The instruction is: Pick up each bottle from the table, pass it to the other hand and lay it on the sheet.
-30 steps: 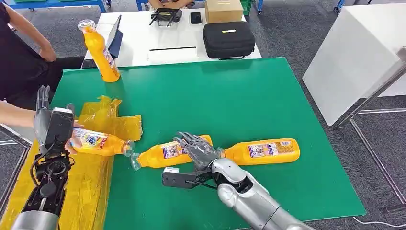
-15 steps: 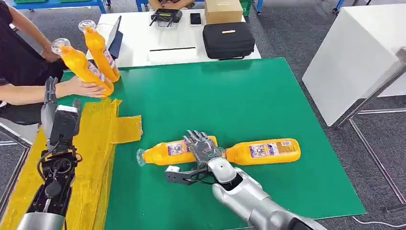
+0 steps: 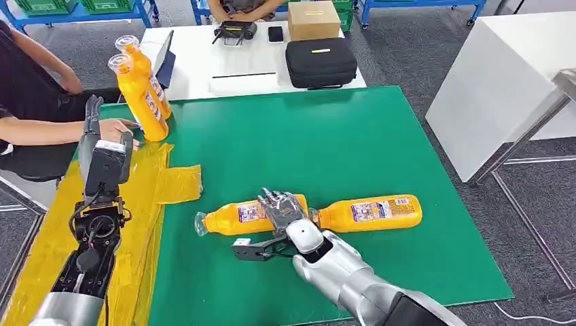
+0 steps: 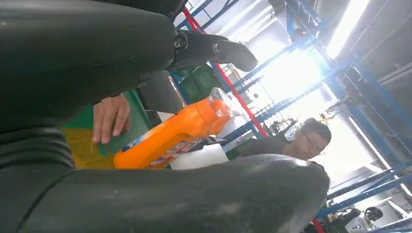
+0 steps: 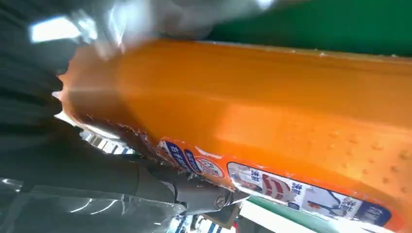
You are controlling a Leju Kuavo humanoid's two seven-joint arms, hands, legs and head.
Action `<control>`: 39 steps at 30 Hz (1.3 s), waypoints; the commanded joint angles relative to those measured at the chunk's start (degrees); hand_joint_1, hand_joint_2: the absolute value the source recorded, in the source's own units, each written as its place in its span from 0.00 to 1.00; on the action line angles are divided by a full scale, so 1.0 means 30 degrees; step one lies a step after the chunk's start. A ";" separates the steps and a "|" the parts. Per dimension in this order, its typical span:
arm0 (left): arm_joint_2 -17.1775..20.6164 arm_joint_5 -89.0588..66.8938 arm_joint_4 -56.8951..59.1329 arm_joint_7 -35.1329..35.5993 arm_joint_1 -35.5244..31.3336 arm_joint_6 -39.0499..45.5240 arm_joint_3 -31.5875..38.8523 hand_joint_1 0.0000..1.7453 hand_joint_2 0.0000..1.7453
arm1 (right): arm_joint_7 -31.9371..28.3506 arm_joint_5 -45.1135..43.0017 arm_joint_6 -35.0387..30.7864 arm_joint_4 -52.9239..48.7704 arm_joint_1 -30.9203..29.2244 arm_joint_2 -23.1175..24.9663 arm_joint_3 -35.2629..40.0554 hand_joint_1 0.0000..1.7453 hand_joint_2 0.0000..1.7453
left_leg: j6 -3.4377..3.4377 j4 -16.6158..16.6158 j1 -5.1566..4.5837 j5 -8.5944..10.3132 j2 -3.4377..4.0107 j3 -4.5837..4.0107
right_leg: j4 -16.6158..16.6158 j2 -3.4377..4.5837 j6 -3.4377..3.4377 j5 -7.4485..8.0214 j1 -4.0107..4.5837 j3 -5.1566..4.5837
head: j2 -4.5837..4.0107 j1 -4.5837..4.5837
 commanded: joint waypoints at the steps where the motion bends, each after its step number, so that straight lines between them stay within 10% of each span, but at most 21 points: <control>1: -0.0350 0.0209 0.1289 -0.0105 -0.1098 0.0007 -0.0775 0.00 0.00 | -0.0381 0.0175 0.0948 0.3716 0.0258 -0.0056 0.0567 1.00 1.00 | -0.0030 -0.0016 0.0017 0.0050 -0.0109 -0.0056 | -0.0047 -0.0140 -0.0017 0.0012 0.0021 0.0027 | 0.0000 0.0000; 27: -0.0285 0.0659 0.1697 -0.0128 -0.1367 -0.0117 -0.1020 0.00 0.00 | -0.1659 -0.1642 0.0643 0.3310 0.0307 -0.0240 -0.2171 1.00 1.00 | -0.0007 -0.0025 0.0017 0.0082 -0.0131 0.0007 | -0.0058 -0.0159 0.0010 0.0034 0.0023 0.0089 | 0.0000 -0.0007; 33: -0.0079 0.6095 -0.0305 0.0501 0.0353 -0.4763 0.0896 0.00 0.00 | -1.0294 -1.2350 -0.4076 -0.9230 0.2013 -0.1307 -0.9937 1.00 1.00 | -0.0001 0.0004 0.0009 0.0066 -0.0077 -0.0041 | -0.0024 -0.0101 0.0017 0.0035 0.0012 0.0037 | 0.0000 -0.0007; 36: 0.0044 0.7162 -0.0838 0.0370 0.0769 -0.5347 0.1165 0.00 0.00 | -1.0108 -1.3434 -0.4281 -1.3837 0.2880 -0.2367 -0.9993 1.00 1.00 | 0.0013 0.0028 -0.0017 0.0053 0.0026 -0.0125 | 0.0035 0.0016 0.0047 0.0057 -0.0027 -0.0052 | 0.0000 0.0015; 37: 0.0042 0.7301 -0.0852 0.0330 0.0749 -0.5382 0.1219 0.00 1.00 | -1.0103 -1.3436 -0.4281 -1.4070 0.2980 -0.2413 -0.9962 1.00 1.00 | 0.0000 0.0064 -0.0003 0.0020 0.0022 -0.0177 | 0.0064 -0.0003 0.0038 0.0029 -0.0017 -0.0091 | 0.0000 0.0007; 39: 0.0166 0.7443 -0.0731 0.0315 0.0617 -0.5418 0.1173 0.00 1.00 | -0.9954 -1.3152 -0.4612 -1.3348 0.2828 -0.2377 -0.9726 1.00 1.00 | 0.0017 0.0019 -0.0012 0.0063 -0.0050 -0.0219 | 0.0021 -0.0061 0.0084 0.0060 -0.0052 -0.0150 | 0.0000 -0.0022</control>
